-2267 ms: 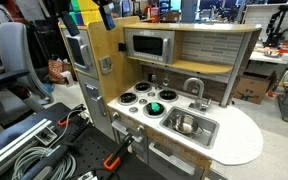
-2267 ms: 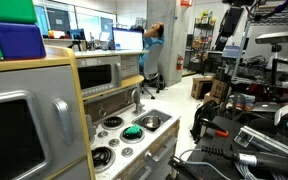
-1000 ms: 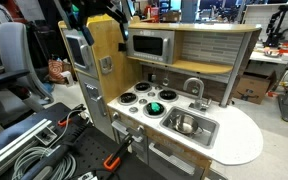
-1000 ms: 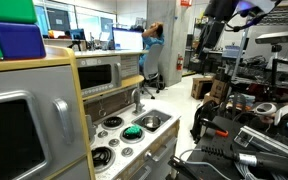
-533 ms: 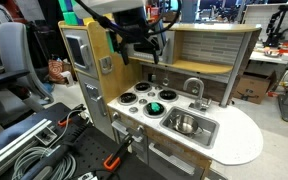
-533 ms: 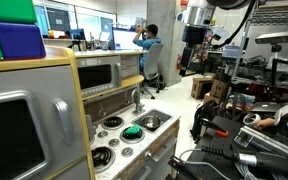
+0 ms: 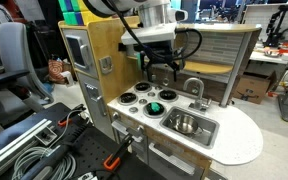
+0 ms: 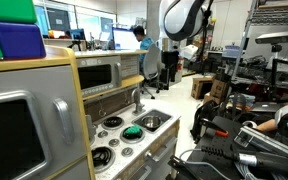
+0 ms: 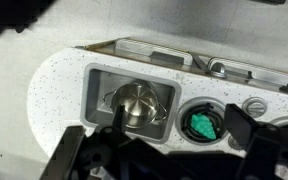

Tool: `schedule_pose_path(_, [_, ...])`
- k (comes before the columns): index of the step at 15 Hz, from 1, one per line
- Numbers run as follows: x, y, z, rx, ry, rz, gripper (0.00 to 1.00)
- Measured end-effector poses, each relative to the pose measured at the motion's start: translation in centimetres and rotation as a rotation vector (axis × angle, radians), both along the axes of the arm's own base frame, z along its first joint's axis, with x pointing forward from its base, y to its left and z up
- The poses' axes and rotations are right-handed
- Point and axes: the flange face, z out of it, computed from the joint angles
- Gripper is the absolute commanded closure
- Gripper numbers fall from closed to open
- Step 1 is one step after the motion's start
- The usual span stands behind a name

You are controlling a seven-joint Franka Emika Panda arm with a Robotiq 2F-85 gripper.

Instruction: Pick up the green grapes from the stove and place them inside the pot in the sink

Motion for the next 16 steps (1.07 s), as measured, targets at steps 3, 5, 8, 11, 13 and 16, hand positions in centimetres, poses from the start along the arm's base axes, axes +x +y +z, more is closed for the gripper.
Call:
schedule_pose_path(3, [2.0, 1.5, -2.1, -0.010, 0.089, 0.046, 0.00])
schedule_pose_path(5, [2.8, 2.3, -2.4, -0.009, 0.105, 0.065, 0.00])
schedule_pose_path(8, [3.0, 2.3, -2.3, -0.010, 0.109, 0.070, 0.00])
schedule_pose_path(11, [3.0, 2.6, -2.5, -0.012, 0.093, 0.123, 0.00])
schedule_pose_path(13, [2.7, 3.4, -3.3, 0.000, 0.113, 0.227, 0.00])
schedule_pose_path(16, [2.6, 4.4, -4.5, 0.022, 0.164, 0.382, 0.00])
